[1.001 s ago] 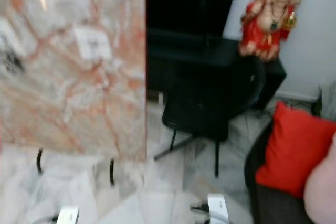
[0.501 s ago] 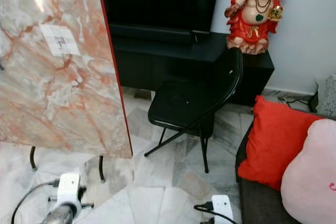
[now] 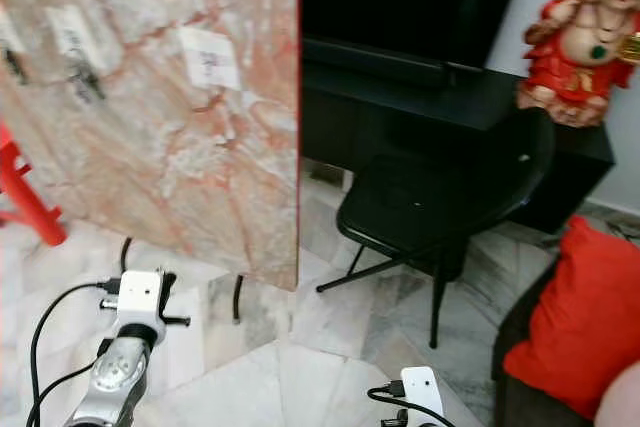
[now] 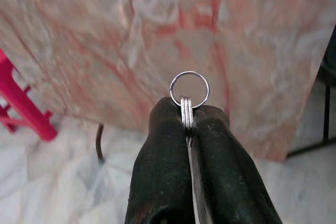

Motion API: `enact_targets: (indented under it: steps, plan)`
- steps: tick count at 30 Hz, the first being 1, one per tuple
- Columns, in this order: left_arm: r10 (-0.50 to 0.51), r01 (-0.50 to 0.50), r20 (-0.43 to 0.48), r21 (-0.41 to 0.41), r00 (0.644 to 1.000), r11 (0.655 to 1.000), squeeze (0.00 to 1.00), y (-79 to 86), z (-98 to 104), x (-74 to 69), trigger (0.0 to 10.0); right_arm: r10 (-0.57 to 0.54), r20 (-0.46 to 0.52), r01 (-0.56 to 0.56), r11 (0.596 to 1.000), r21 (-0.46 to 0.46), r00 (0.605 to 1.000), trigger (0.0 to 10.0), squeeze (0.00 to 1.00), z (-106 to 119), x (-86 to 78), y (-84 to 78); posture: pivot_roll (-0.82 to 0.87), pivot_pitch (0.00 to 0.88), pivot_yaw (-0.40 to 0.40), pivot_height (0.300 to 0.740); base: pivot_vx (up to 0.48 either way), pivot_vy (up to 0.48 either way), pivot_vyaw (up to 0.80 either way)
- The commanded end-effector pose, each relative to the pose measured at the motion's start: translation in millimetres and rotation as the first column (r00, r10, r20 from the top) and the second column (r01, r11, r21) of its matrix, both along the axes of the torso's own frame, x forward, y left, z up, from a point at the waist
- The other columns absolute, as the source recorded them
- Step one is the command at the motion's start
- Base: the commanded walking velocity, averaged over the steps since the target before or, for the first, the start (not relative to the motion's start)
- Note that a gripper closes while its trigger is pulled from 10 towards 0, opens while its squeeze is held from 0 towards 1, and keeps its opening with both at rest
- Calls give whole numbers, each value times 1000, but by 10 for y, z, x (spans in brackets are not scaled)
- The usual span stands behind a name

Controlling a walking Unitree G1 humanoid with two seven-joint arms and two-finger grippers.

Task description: Hang keys on a hook

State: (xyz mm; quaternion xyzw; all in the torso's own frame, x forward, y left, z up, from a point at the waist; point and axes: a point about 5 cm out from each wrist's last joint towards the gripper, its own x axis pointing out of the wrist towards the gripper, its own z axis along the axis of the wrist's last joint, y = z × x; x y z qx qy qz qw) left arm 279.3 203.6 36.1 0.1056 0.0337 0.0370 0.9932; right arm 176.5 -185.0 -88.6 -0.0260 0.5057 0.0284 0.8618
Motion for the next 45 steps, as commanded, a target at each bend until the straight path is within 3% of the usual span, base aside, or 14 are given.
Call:
enact_targets:
  steps: [1, 8, 18, 36, 45]
  plan:
    - [-14, 15, 46, -8, 999, 1000, 0, -65, 81, 39, 10000, 6, 3, -6, 1000, -10, 1000, 10000, 0, 5, 1, -28, 33, 0, -58, 740, 0, 0, 800]
    - [-85, 88, 124, -20, 989, 996, 0, -216, 241, 105, 10000, 0, 2, 0, 1000, -11, 1000, 10000, 0, -1, -10, -24, 32, 0, -56, 740, 0, 0, 800]
    - [-112, 120, 150, -46, 982, 992, 0, -330, 316, 100, 10000, -16, -4, 16, 1000, 9, 1000, 10000, 0, -14, -35, -5, 30, 0, -52, 740, 0, 0, 0]
    - [-116, 129, 185, -60, 976, 990, 0, -349, 490, 200, 10000, -14, -2, 14, 1000, 13, 1000, 10000, 0, -13, -30, 4, 33, 0, -55, 740, 0, 0, 0]
    - [-121, 135, 185, -69, 975, 988, 0, -343, 515, 205, 10000, -24, -4, 24, 1000, 14, 1000, 10000, 0, -10, -23, 0, 38, 0, -55, 740, 264, 0, 0]
